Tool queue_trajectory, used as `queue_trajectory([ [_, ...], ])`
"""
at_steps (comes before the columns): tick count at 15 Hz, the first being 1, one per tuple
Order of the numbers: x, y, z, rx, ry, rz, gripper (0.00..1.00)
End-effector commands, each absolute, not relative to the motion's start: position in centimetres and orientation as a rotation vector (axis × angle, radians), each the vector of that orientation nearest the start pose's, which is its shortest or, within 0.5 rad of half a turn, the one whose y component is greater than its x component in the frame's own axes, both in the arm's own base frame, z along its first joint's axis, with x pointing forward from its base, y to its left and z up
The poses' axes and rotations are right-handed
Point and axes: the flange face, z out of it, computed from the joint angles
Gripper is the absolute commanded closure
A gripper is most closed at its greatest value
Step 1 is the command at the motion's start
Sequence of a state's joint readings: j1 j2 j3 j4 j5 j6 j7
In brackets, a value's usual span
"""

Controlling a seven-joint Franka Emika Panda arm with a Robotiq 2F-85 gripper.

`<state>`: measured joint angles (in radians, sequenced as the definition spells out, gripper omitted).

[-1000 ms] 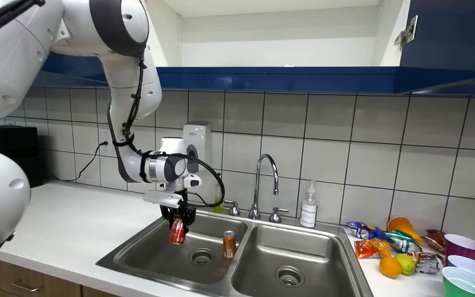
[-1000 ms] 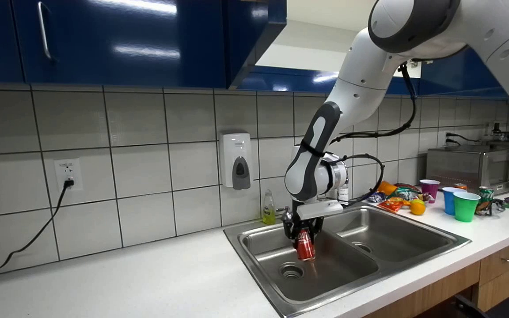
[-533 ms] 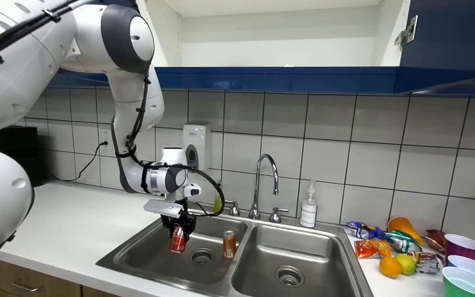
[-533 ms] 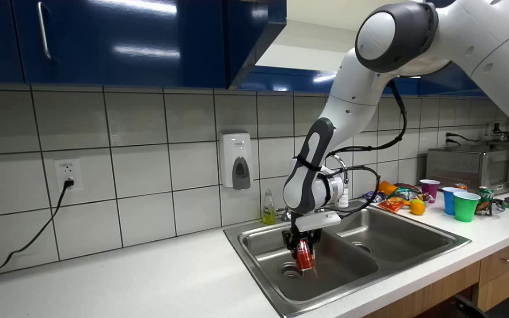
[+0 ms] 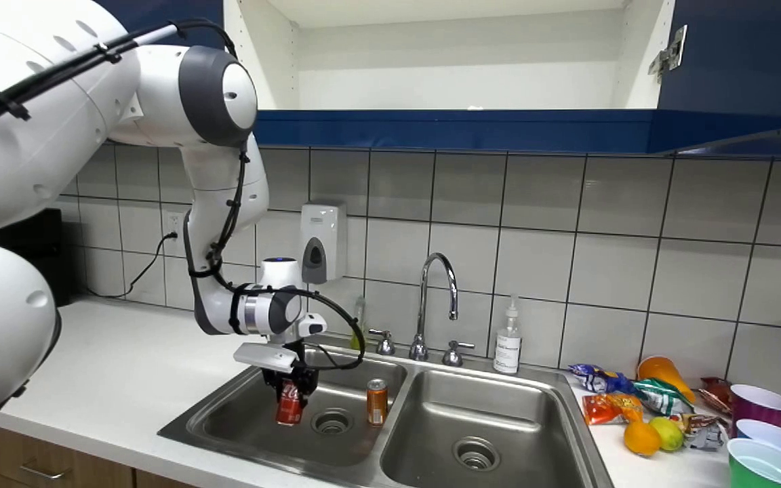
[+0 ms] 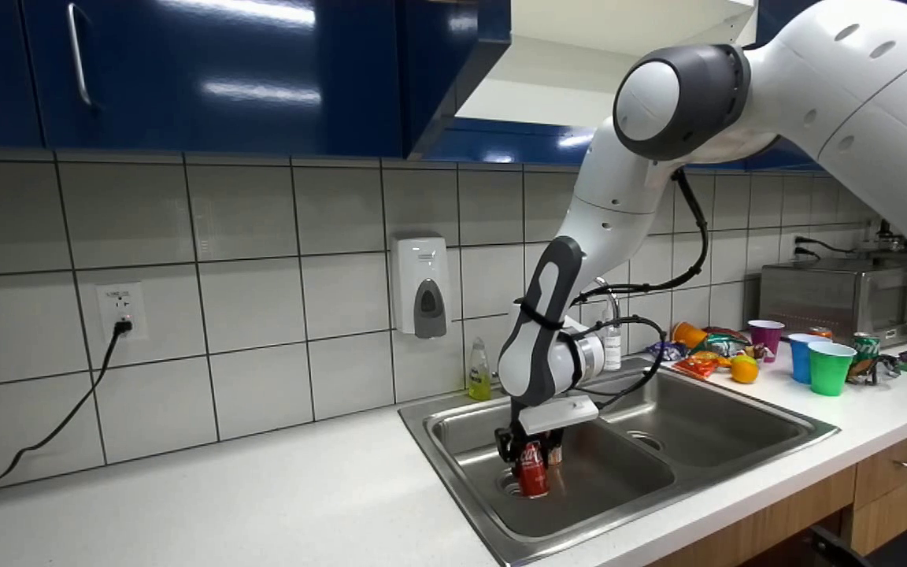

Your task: Pick up the can from the cabinet and put it in the sink

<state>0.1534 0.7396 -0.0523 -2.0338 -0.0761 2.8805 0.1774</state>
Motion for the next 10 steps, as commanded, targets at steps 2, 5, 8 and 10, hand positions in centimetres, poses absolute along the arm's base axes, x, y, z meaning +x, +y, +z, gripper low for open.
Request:
queue_trajectory([
  [2, 59.2, 7.1, 7.6, -3.167, -0.025, -0.269, 0.62],
  [5, 59.3, 7.4, 6.8, -3.161, -0.016, -0.343, 0.62],
  [8, 59.2, 7.8, 6.1, -3.155, -0.015, -0.404, 0.62],
  [10, 59.2, 8.1, 5.8, -3.148, -0.009, -0.438, 0.62],
])
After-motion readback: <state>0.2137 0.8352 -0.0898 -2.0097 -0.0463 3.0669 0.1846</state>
